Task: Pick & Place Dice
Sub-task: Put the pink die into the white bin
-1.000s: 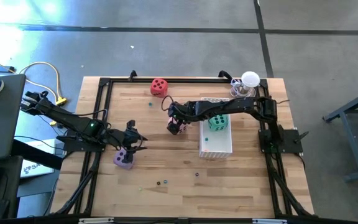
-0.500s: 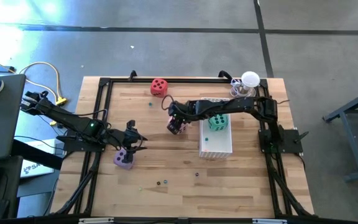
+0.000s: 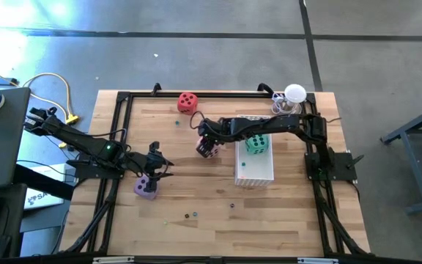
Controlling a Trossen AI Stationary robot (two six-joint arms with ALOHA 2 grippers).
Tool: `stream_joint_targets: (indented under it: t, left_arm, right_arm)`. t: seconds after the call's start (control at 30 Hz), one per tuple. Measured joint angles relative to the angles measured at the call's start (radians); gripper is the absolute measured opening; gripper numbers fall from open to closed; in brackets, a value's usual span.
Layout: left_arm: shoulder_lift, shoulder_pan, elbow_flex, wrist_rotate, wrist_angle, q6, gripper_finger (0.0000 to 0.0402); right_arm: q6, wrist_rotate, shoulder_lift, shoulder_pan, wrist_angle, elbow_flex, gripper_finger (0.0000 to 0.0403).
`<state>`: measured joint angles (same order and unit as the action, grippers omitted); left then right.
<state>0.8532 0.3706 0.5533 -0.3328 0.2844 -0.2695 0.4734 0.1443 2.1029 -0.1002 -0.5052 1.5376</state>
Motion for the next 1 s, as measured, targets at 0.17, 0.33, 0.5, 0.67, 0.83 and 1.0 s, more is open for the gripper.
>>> stream_joint_targets:
  t: [0.17,0.33,0.5,0.67,0.83,1.0]
  left_arm:
    - [0.000,0.000,0.000,0.000,0.004,0.000,0.0174]
    - [0.000,0.000,0.000,0.000,0.010,0.000,0.0174]
    - [0.000,0.000,0.000,0.000,0.009,0.000,0.0174]
    - [0.000,0.000,0.000,0.000,0.009,0.000,0.0174]
    - [0.000,0.000,0.000,0.000,0.009,-0.013,0.0174]
    - [0.000,0.000,0.000,0.000,0.030,-0.017,0.0174]
  right_arm:
    - [-0.006,-0.008,0.003,0.004,0.019,-0.001,0.0225]
    - [0.017,-0.002,0.003,0.008,0.025,-0.002,0.0278]
    - [0.020,-0.036,0.008,0.009,0.062,-0.004,0.0295]
    - [-0.024,-0.135,0.011,0.009,0.095,-0.006,0.0288]
    - [-0.055,-0.136,0.011,0.010,0.103,-0.007,0.0289]
    - [-0.134,-0.197,0.014,0.022,0.127,-0.007,0.0308]
